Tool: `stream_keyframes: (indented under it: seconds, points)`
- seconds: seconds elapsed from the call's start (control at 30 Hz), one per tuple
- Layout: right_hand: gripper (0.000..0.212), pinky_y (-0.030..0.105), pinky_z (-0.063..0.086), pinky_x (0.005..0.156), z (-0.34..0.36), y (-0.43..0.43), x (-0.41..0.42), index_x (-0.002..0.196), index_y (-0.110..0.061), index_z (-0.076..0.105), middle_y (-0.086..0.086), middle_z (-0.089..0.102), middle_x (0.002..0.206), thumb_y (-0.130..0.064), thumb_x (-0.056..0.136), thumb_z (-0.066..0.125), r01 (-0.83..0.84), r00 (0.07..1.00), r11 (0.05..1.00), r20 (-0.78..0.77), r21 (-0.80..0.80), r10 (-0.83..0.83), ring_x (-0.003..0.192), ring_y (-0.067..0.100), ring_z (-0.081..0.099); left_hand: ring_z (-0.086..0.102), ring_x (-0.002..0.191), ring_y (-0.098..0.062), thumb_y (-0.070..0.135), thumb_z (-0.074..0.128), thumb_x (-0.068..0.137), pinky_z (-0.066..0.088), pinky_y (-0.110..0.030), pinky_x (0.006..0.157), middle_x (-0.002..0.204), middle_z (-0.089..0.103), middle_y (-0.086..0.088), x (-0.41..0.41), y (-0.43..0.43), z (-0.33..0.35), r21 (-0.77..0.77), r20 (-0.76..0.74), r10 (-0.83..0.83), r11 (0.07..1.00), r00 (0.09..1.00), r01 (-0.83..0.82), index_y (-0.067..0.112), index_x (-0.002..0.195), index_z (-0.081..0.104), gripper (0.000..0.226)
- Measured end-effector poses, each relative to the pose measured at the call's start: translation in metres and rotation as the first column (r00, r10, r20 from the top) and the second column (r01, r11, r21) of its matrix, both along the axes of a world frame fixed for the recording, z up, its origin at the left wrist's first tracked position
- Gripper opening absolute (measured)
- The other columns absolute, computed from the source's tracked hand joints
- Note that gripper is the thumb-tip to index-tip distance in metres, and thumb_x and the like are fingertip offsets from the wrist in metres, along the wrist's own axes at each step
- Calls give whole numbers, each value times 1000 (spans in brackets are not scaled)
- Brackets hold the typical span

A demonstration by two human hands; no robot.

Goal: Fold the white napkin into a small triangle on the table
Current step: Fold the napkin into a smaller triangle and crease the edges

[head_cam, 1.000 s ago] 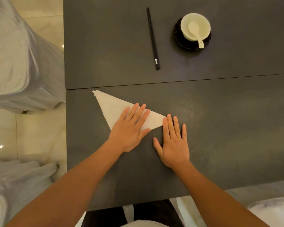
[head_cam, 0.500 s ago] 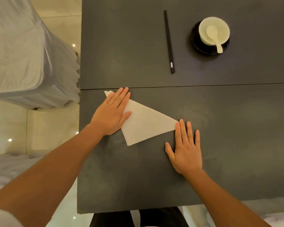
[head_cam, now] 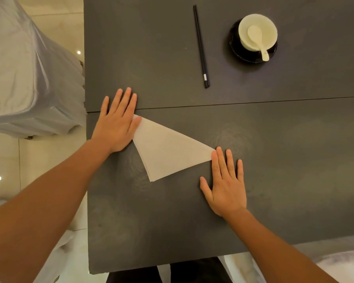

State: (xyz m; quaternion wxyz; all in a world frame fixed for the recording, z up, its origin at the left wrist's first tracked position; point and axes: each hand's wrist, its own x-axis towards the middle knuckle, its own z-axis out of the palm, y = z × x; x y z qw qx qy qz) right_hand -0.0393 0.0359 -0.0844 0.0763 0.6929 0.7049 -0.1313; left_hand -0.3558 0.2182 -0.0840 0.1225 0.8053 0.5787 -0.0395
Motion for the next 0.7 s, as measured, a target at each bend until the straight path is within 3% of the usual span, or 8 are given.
stream_keyframes:
  seconds: [0.37, 0.43, 0.53, 0.7]
  points:
    - [77, 54, 7, 123, 1, 1, 1, 158, -15, -1, 3, 1, 168, -59, 99, 21, 3, 1000, 1000, -2, 2, -3, 154, 25, -4, -6, 156, -27, 51, 7, 104, -3, -53, 123, 170, -2, -8, 21, 9, -1, -8, 5, 275, 962, 962, -275, 17, 160, 2, 66]
    - [78, 54, 8, 123, 1, 1, 0, 158, -15, -1, 3, 1, 168, -59, 98, 21, 4, 1000, 1000, -3, -3, -4, 154, 25, -5, -6, 156, -26, 47, 10, 105, -4, -51, 124, 170, -1, -8, 30, 11, 5, -67, 164, 408, 913, 898, -403, 14, 160, 5, 64]
    - [78, 55, 9, 122, 0, 0, 0, 158, -14, -1, 3, 0, 168, -58, 98, 21, 7, 1000, 1000, -4, 5, -7, 154, 25, -5, -7, 156, -20, 40, 18, 107, -3, -37, 125, 170, -2, -7, 41, -6, 15, -170, 487, 522, 843, 700, -510, 10, 160, 4, 62]
    - [78, 55, 9, 122, -1, 1, 0, 158, -14, 0, 3, 0, 168, -58, 98, 21, 5, 1000, 1000, -6, 5, -5, 154, 25, -4, -2, 155, -10, 40, 22, 108, 2, -10, 116, 170, -6, 1, 60, -48, 24, -264, 629, 518, 844, 580, -467, 14, 160, 3, 61]
